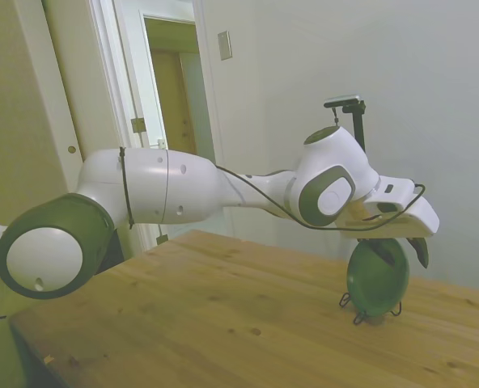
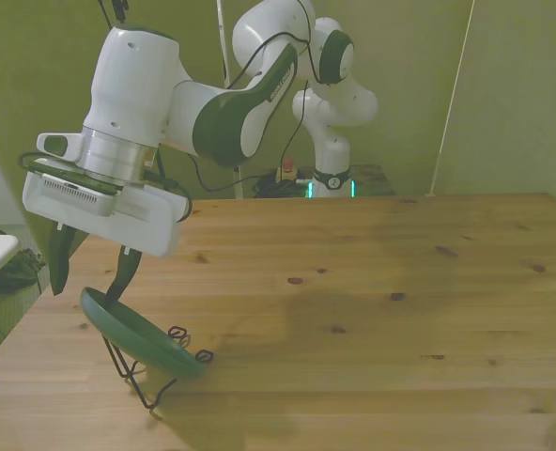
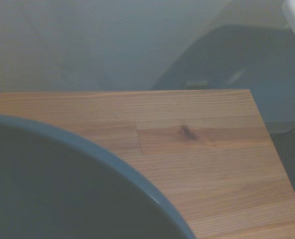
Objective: Unload the plate
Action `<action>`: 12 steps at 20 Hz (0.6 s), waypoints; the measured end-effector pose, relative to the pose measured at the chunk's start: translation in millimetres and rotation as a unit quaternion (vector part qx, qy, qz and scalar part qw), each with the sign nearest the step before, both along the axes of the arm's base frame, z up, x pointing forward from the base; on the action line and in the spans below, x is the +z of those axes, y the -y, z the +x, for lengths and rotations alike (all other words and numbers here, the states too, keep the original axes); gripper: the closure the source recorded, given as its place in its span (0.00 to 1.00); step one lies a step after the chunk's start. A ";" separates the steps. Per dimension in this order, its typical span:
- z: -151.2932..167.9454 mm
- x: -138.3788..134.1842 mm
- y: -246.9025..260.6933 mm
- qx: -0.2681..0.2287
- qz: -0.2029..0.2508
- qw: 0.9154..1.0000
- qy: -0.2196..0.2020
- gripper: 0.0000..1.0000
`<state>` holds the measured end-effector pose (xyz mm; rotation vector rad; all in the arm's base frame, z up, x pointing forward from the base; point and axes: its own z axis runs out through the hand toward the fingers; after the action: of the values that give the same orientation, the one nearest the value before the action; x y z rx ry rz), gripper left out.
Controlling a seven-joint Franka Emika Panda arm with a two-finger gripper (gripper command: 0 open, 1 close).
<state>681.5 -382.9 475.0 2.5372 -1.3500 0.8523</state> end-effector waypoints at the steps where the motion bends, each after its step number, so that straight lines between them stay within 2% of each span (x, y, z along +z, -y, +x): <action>1: -0.2 -0.7 0.9 0.004 -0.002 1.000 -0.001 1.00; 12: -1.0 -16.9 1.4 0.039 -0.016 0.999 -0.014 1.00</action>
<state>680.5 -384.2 458.1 2.5831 -1.2255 0.8417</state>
